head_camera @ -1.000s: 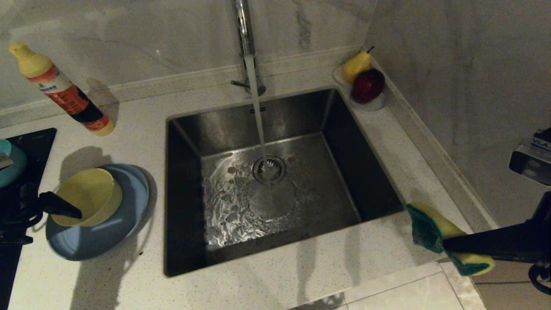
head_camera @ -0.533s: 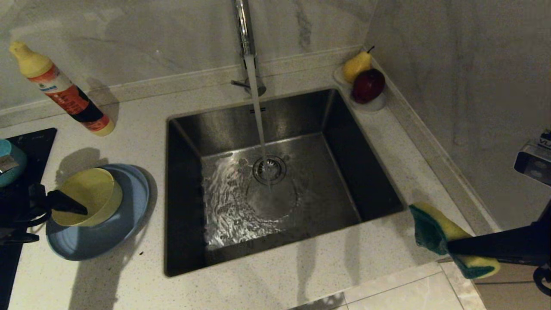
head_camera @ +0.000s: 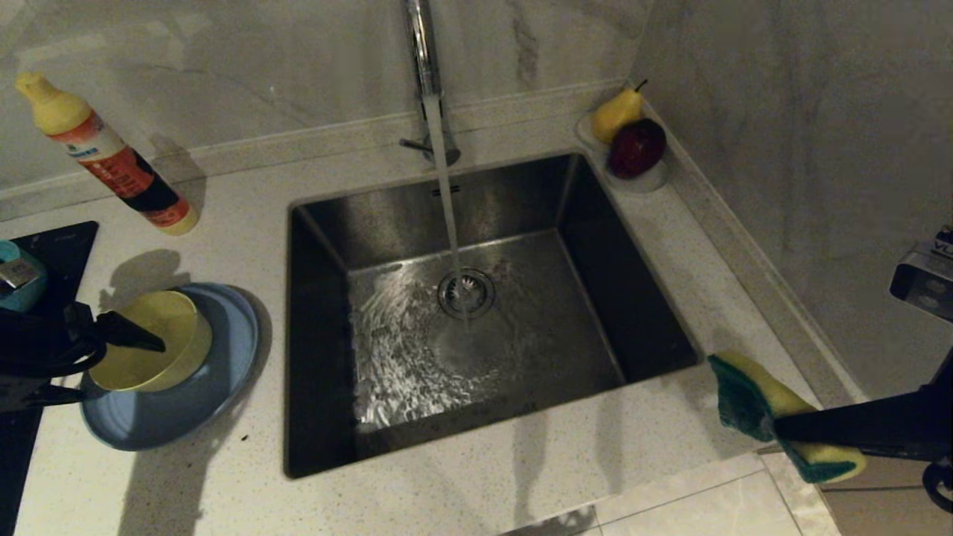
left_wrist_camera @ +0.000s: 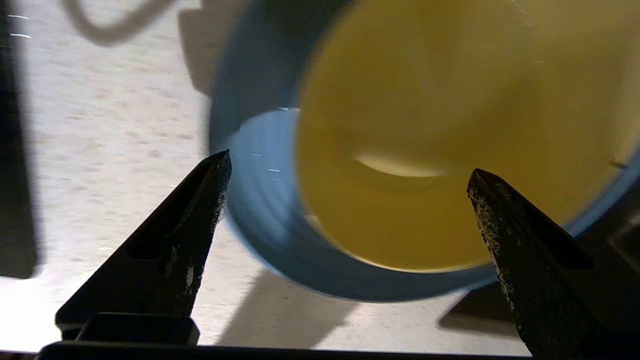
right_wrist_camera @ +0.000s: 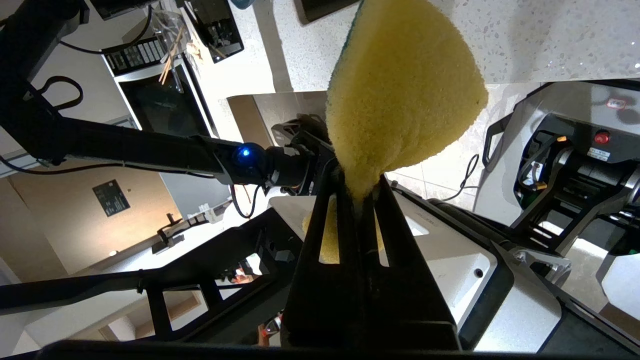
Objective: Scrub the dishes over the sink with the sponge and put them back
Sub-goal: Wash the bowl
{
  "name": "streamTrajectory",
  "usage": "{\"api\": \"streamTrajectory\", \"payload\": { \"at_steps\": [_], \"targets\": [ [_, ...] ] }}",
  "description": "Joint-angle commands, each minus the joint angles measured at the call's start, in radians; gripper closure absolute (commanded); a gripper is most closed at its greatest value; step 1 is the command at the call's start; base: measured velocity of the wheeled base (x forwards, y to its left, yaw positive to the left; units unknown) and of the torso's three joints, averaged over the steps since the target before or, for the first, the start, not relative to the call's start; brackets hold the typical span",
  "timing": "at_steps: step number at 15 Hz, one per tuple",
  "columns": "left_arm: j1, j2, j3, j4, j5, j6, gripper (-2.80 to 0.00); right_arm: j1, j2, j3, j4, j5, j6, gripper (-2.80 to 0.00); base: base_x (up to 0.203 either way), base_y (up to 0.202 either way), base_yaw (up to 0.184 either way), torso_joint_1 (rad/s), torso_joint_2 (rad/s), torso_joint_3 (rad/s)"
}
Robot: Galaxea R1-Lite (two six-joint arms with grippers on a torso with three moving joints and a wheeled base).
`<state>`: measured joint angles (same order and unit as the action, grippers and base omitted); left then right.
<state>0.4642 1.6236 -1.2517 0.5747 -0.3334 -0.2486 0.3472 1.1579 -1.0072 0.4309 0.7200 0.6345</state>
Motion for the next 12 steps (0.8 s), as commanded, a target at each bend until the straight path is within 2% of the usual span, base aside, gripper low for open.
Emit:
{"api": "streamTrajectory", "payload": {
  "at_steps": [1,3,12],
  "targets": [
    [-0.034,-0.004,0.001,0.002,-0.004,-0.025,-2.80,0.000,0.011,0.002,-0.001,0.005,0.002,0.00,0.000,0.000,0.000,0.000,0.00,0.000],
    [-0.051,-0.005,0.000,-0.010,-0.004,-0.047,-2.80,-0.001,0.005,-0.001,-0.004,0.006,0.001,0.00,0.000,0.000,0.000,0.000,0.00,0.000],
    [-0.054,0.022,0.007,-0.127,0.002,-0.049,-2.80,0.001,0.005,0.002,-0.003,0.007,-0.004,0.00,0.000,0.000,0.000,0.000,0.00,0.000]
  ]
}}
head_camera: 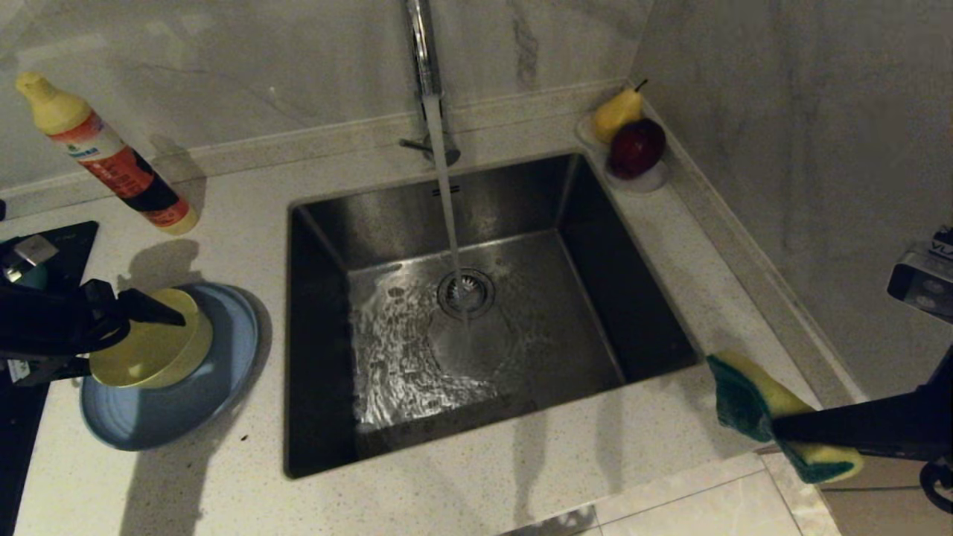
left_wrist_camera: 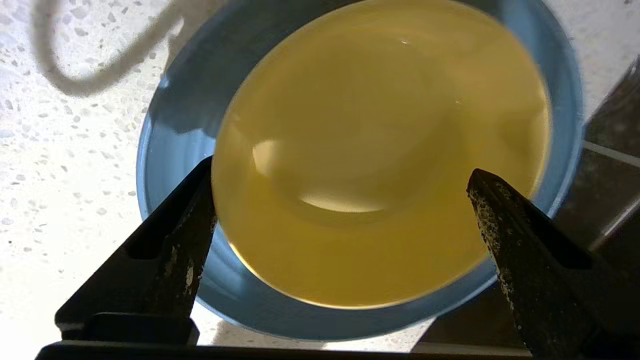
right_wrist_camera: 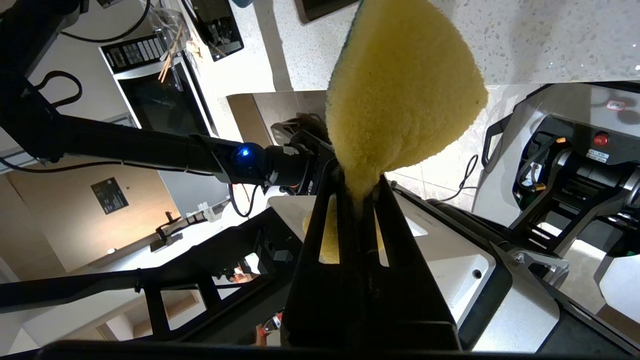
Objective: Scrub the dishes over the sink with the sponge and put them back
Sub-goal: Wash the bowl
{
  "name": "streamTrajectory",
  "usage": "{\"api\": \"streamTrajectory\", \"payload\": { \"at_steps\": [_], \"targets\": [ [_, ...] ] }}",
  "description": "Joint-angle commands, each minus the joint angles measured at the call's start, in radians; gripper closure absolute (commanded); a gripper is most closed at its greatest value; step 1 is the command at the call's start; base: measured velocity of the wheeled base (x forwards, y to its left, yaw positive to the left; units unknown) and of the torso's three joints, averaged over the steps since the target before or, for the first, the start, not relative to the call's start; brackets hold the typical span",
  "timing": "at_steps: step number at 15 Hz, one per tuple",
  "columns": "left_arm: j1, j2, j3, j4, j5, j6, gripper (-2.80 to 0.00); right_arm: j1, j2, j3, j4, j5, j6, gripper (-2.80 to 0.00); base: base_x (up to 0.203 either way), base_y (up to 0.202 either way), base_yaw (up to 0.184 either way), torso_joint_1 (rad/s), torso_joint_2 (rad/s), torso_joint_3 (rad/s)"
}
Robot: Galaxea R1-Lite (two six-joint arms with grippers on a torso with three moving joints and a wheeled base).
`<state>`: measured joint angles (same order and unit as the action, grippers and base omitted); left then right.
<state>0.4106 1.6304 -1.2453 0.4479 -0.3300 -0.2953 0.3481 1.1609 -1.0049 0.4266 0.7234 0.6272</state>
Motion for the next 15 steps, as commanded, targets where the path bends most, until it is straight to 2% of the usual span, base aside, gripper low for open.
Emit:
{"api": "streamTrajectory", "payload": {
  "at_steps": [1,15],
  "targets": [
    [0.000,0.021,0.000,0.000,-0.002,-0.002,-2.80,0.000,0.003,0.000,0.001,0.004,0.003,0.00,0.000,0.000,0.000,0.000,0.00,0.000],
    [-0.001,0.051,0.015,-0.031,0.002,-0.005,-2.80,0.000,0.011,-0.009,-0.002,0.004,0.002,0.00,0.000,0.000,0.000,0.000,0.00,0.000]
  ]
}}
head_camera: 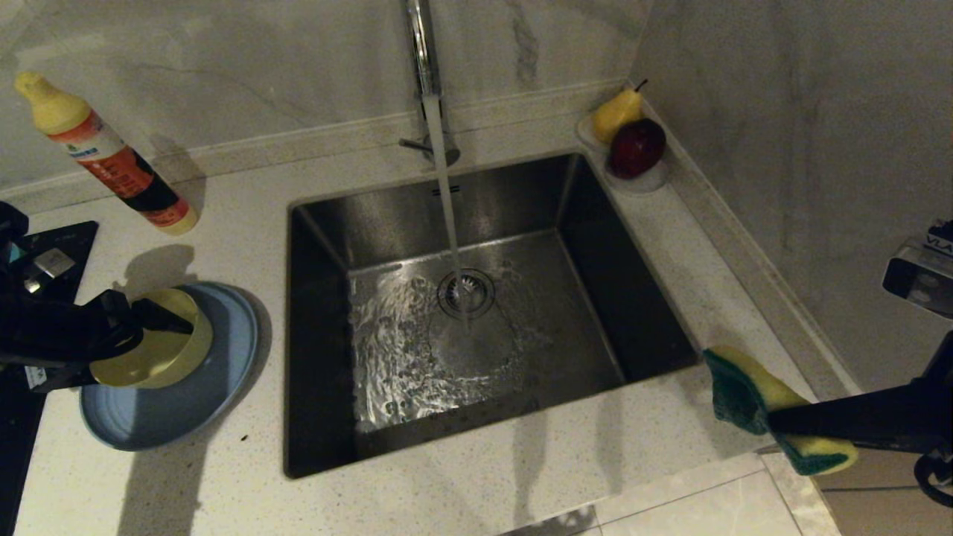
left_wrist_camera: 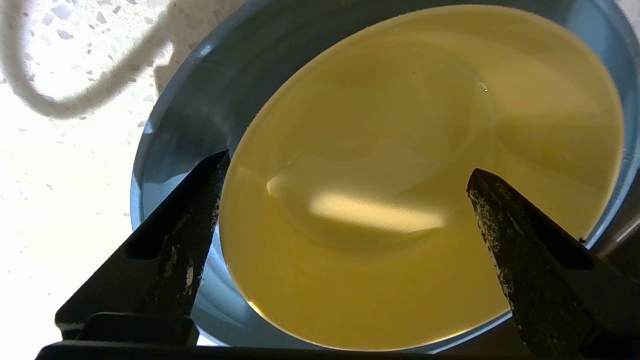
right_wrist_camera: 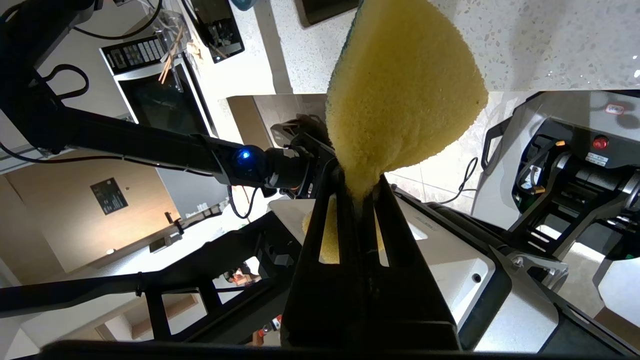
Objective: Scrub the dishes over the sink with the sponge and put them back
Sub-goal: Wash the bowl
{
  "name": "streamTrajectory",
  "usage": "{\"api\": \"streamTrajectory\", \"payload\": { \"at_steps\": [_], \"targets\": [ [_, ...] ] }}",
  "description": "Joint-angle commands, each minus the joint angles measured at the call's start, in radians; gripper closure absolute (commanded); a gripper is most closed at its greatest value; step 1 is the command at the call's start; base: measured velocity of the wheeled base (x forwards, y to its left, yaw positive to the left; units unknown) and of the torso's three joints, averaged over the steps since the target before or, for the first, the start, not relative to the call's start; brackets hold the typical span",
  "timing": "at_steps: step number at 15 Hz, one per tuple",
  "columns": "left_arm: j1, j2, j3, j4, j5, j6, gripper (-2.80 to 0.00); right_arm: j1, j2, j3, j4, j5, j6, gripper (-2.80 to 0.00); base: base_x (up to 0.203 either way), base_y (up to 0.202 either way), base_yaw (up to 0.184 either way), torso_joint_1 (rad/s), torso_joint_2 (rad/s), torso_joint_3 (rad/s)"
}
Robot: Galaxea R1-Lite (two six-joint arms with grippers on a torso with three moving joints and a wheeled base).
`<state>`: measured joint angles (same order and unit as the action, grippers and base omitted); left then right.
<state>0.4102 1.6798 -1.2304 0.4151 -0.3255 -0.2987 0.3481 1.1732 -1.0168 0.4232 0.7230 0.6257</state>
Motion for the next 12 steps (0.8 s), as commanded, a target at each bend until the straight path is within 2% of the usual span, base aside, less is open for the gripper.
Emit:
{"api": "streamTrajectory", "payload": {
  "at_steps": [1,4,5,12],
  "targets": [
    [-0.001,0.001,0.000,0.002,-0.003,-0.002,-2.80,0.000,-0.006,0.004,0.003,0.004,0.003,0.00,0.000,0.000,0.000,0.000,0.00,0.000],
    [-0.001,0.001,0.000,0.002,-0.001,-0.002,-2.80,0.000,-0.012,0.004,0.006,0.004,0.003,0.00,0.000,0.000,0.000,0.000,0.00,0.000],
    [0.000,0.002,-0.003,0.001,0.000,-0.004,0.00,0.000,-0.014,0.003,0.006,0.004,0.003,0.00,0.000,0.000,0.000,0.000,0.00,0.000],
    [-0.001,0.001,-0.014,0.001,0.006,-0.014,0.00,0.000,-0.007,0.004,0.006,0.004,0.003,0.00,0.000,0.000,0.000,0.000,0.00,0.000]
  ]
}}
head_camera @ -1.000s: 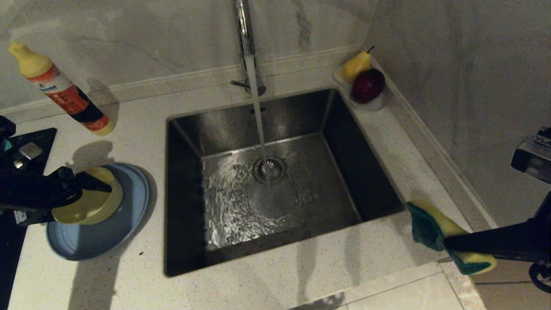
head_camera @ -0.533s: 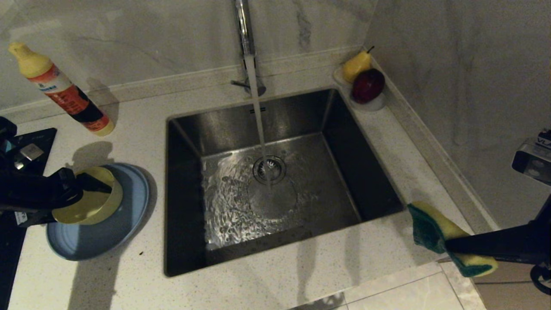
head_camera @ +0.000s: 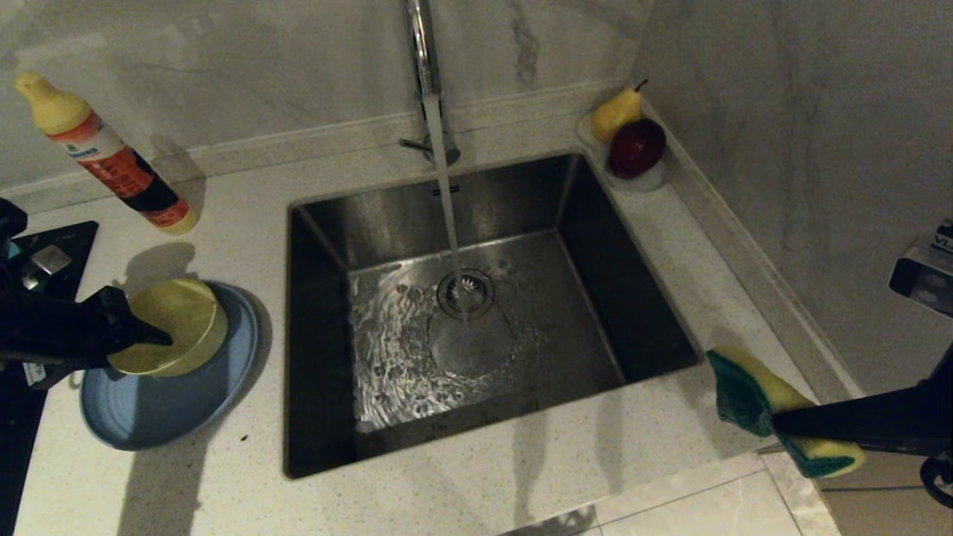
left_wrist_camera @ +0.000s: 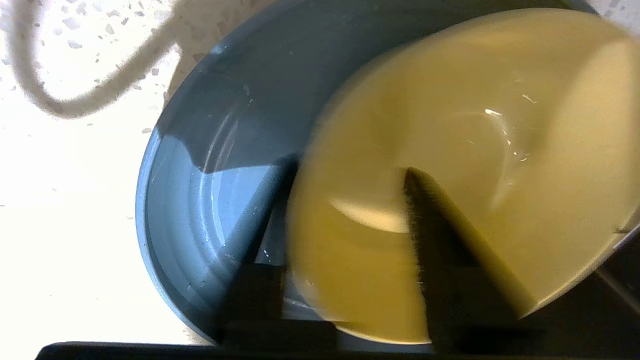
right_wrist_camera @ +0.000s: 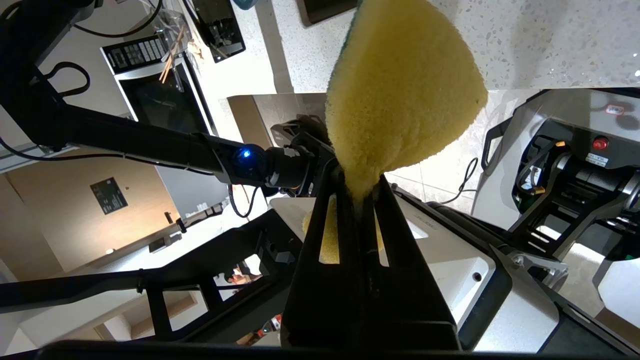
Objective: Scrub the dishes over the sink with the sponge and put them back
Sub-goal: Wash the bowl
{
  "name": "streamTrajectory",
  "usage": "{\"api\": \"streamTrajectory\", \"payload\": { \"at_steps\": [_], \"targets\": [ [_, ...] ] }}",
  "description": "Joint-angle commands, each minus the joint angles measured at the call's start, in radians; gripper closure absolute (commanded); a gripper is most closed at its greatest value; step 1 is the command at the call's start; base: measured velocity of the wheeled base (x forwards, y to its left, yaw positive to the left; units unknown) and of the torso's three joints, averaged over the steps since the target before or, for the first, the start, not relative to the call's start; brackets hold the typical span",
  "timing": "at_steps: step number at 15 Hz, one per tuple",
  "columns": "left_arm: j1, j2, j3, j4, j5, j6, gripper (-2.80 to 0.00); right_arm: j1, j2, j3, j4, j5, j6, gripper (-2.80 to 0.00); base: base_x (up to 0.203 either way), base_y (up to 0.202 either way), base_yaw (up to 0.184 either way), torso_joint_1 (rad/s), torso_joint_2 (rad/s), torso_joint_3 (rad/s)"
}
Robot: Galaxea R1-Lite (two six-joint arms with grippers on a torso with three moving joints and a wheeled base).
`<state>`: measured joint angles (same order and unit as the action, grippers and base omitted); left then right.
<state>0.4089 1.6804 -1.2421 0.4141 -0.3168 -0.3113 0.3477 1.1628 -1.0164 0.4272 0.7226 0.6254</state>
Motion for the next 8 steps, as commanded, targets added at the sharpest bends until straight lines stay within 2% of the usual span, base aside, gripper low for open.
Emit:
{"api": "streamTrajectory", "payload": {
  "at_steps": [1,4,8],
  "targets": [
    [0.001,-0.001,-0.002,0.002,-0.001,-0.002,0.00,0.001,0.005,0.007,0.001,0.004,0.004,0.00,0.000,0.000,0.000,0.000,0.00,0.000],
    [0.002,0.002,0.001,-0.019,0.029,0.000,0.00,0.001,0.006,0.009,-0.001,0.004,0.004,0.00,0.000,0.000,0.000,0.000,0.00,0.000],
    [0.002,-0.014,-0.003,-0.020,0.027,-0.009,0.00,0.001,0.017,0.010,-0.004,0.004,0.004,0.00,0.000,0.000,0.000,0.000,0.00,0.000]
  ]
}}
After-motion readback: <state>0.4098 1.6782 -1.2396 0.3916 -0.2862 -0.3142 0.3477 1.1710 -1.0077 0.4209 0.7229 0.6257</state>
